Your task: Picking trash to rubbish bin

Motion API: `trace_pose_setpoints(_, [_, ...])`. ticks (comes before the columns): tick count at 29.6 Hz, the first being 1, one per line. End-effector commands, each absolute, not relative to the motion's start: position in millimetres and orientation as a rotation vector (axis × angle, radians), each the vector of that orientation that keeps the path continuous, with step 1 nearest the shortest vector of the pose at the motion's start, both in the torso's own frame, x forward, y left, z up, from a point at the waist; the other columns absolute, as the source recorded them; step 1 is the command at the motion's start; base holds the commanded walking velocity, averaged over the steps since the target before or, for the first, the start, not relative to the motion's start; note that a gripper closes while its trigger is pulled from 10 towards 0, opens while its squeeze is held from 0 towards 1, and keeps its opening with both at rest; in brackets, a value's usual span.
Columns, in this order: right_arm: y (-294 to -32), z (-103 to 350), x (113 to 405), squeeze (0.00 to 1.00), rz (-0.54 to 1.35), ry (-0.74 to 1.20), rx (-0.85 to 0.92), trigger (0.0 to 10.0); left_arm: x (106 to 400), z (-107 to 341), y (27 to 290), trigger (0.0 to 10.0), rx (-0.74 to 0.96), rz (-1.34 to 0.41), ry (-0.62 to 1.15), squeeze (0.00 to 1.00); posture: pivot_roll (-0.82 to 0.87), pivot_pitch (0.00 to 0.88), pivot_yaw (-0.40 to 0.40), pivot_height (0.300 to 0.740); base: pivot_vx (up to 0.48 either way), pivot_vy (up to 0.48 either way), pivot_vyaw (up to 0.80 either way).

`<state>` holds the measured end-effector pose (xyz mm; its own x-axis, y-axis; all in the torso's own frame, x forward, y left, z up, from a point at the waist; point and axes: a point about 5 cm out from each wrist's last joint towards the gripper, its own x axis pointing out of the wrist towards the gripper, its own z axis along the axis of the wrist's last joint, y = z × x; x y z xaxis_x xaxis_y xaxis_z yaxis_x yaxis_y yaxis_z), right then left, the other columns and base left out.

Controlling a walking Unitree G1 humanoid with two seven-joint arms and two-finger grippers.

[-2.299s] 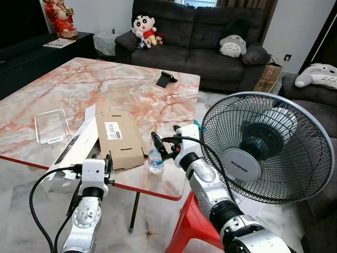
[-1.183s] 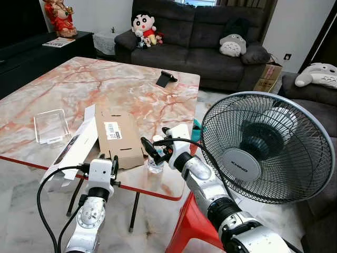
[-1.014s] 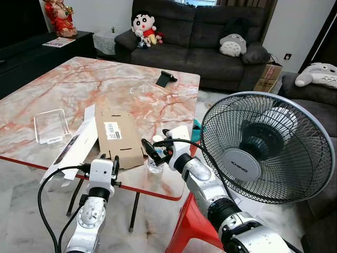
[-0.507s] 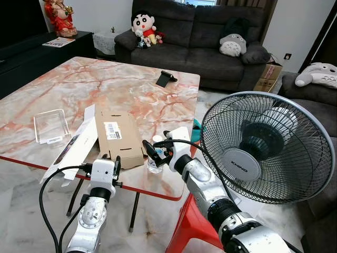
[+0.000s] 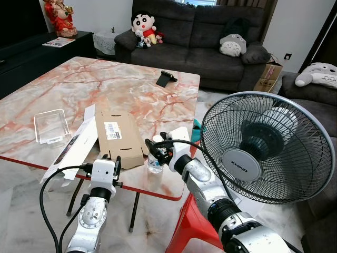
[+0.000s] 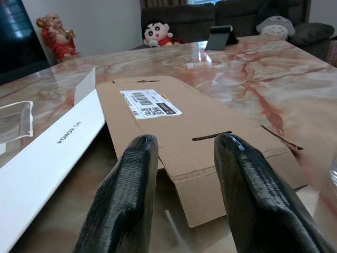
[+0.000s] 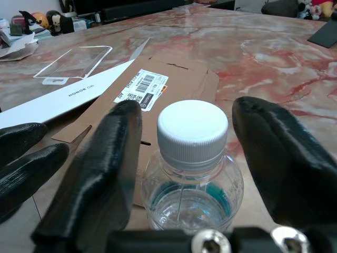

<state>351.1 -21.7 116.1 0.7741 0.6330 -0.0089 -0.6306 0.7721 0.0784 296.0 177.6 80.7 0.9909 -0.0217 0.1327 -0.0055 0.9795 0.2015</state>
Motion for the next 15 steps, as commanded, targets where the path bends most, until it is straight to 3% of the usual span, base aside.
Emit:
trace_pose_setpoints(1, [33.0,121.0,330.1,0.0,0.795,0.04,0.184,0.0,296.9,81.9,174.8,10.0,0.221,-0.029,-0.134,0.0,0.09,0.0,-0.095,0.74,0.0,0.0,0.0])
trace_pose_setpoints(15, [33.5,122.6,329.6,0.0,0.807,0.027,0.193,0.0,296.8,81.3,173.6,10.0,0.219,-0.033,-0.132,0.0,0.09,0.0,-0.096,0.74,0.0,0.0,0.0])
